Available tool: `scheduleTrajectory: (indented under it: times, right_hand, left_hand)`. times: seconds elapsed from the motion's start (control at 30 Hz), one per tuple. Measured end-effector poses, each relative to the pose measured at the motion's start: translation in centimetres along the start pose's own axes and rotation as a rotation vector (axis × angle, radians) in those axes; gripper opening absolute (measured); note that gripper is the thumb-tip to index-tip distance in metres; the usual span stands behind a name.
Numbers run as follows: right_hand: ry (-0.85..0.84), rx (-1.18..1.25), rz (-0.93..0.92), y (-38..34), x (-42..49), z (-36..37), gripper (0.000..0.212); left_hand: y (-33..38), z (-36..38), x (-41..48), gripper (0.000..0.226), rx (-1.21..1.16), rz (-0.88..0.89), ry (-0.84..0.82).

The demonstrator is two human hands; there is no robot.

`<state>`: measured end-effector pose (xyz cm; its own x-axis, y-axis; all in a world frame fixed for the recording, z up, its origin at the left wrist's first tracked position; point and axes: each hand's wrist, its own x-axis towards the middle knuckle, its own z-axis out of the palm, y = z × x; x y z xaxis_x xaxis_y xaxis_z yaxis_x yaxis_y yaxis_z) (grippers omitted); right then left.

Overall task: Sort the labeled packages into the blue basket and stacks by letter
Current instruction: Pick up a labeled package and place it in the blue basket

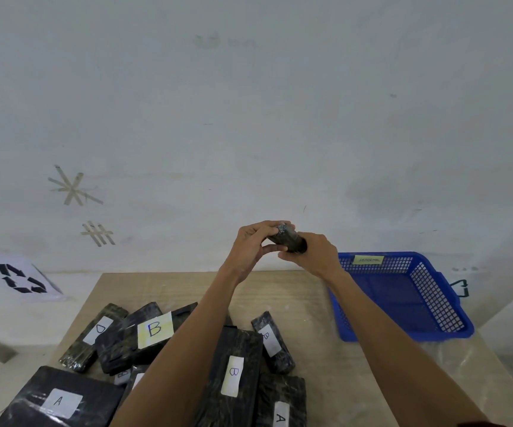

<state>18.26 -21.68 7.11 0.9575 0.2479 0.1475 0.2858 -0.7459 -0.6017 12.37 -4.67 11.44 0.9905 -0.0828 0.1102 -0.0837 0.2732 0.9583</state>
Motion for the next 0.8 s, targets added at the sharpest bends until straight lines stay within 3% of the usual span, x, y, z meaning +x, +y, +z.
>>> scheduleTrajectory:
  times: [0.37,0.53,0.8]
  right_hand:
    - [-0.076,0.193,-0.026,0.4,0.0,-0.2,0.032]
    - [-0.076,0.438,-0.026,0.3,-0.4,-1.8,0.033]
    - [-0.081,0.838,0.038,-1.1,-1.2,-3.3,0.029]
  left_hand:
    - [0.3,-0.7,0.2,0.026,-0.079,-0.035,0.025]
    - [0.7,-1.0,0.5,0.018,0.01,-0.03,0.195]
    - [-0.3,-1.9,1.3,0.005,0.013,-0.075,0.271]
